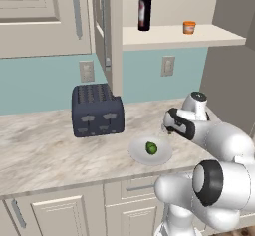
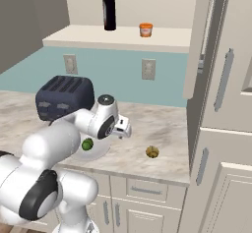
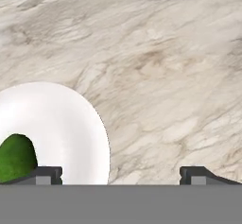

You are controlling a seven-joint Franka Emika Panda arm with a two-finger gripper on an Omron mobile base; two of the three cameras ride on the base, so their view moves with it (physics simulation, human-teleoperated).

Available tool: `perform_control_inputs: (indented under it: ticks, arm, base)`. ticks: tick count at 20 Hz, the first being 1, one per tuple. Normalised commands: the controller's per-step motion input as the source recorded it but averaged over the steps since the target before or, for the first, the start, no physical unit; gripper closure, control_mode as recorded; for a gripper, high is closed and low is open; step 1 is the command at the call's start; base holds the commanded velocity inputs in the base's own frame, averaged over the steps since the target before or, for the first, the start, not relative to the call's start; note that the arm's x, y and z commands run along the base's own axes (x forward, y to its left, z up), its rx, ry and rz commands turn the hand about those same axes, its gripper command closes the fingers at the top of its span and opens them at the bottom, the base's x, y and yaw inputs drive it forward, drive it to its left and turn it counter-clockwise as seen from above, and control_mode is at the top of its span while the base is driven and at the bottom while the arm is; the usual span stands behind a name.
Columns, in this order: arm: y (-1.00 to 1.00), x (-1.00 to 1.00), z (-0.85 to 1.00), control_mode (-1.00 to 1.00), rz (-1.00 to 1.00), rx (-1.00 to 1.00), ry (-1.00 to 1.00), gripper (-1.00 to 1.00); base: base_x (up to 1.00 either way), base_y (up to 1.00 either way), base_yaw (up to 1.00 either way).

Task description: Pick the avocado and bread from the counter and place them on the plate. Then pick the jam from the cabinet and place it next to the plate. Lastly close the cabinet door.

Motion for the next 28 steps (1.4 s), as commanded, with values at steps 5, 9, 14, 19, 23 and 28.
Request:
perform_control_inputs:
  ticks: [5, 9, 14, 19, 23, 28]
  arm:
    - [-0.84, 0.06, -0.01, -1.0, -0.03, -0.06, 0.09, -1.0]
    - [-0.73, 0.0, -0.02, -1.0, -0.03, -0.08, 0.07, -1.0]
    - [-0.64, 0.0, -0.01, -1.0, -0.04, -0.06, 0.07, -1.0]
    - [-0.4, 0.0, -0.12, -1.0, -0.06, -0.06, 0.02, -1.0]
    - [-0.27, 0.0, -0.14, -1.0, -0.02, -0.07, -0.02, -1.0]
    - [-0.02, 0.0, -0.09, -1.0, 0.0, -0.01, 0.0, -1.0]
  base:
    - [0.0, 0.0, 0.0]
    - [0.0, 0.0, 0.0]
    - [0.0, 0.0, 0.0]
    - [0.0, 0.0, 0.0]
    - [0.0, 0.0, 0.0]
    - [0.0, 0.0, 0.0]
